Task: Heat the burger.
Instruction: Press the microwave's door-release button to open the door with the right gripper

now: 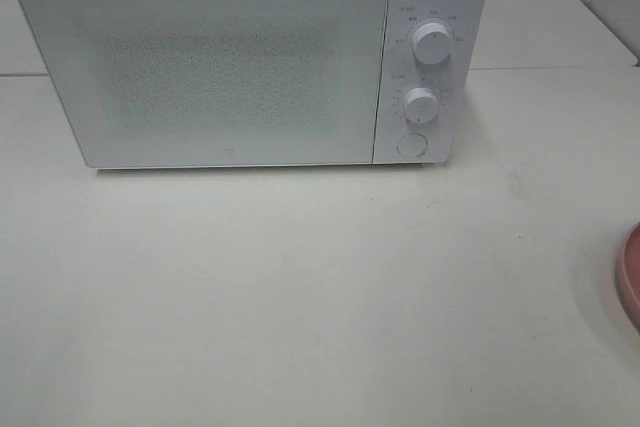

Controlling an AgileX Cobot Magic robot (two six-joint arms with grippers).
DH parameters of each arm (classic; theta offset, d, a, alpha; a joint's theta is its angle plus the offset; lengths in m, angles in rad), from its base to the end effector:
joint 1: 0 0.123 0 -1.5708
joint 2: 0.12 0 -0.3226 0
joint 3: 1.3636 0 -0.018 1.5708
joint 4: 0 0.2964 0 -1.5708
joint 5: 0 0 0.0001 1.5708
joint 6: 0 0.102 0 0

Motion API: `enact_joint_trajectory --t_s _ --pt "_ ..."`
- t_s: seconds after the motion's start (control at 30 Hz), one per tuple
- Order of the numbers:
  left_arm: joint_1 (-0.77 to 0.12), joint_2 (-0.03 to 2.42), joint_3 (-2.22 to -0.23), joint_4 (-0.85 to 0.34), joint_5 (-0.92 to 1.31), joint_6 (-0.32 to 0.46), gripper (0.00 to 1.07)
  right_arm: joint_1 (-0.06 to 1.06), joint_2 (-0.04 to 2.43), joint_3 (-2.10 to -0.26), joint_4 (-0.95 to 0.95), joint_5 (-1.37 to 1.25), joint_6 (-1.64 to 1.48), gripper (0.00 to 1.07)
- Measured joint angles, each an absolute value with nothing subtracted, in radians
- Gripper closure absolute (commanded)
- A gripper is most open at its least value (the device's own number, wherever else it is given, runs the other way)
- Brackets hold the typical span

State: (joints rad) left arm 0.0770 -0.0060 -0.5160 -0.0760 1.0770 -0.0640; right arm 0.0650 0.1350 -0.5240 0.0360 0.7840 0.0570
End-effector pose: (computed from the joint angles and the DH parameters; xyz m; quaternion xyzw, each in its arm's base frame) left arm 0.0036 -0.0066 0.2982 -0.0578 0.8492 -0.0345 0.5238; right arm 0.0399 0.0052 0.3253 -0.0004 0.8070 0.0537 0.5881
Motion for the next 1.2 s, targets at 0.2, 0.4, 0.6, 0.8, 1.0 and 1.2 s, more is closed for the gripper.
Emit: enact_joint_trajectory --t_s 0.2,0.4,0.6,0.8,1.0,1.2 --pt "0.077 -0.006 -0.516 -0.076 1.077 -0.064 0.07 0.065 0.220 -0.492 0.036 0.683 0.057 0.32" --pt "0.077 -0.006 -0.516 -0.077 1.077 -0.064 0.07 0.065 0.285 -0.486 0.036 0.612 0.057 0.32" --pt "0.077 -0.006 -0.516 -0.077 1.077 -0.064 0.07 0.065 0.357 -0.484 0.036 0.529 0.057 0.32" --pt "0.077 -0.006 -0.516 -0.077 1.077 -0.064 0.07 0.065 0.465 -0.484 0.036 0.434 0.057 0.32" --pt "0.077 -0.006 -0.516 -0.077 1.077 -0.064 0.07 0.065 0.559 -0.484 0.036 0.362 0.057 0.32" --pt "0.077 -0.006 -0.516 -0.077 1.077 -0.064 0.07 0.065 0.633 -0.484 0.036 0.288 0.057 0.32"
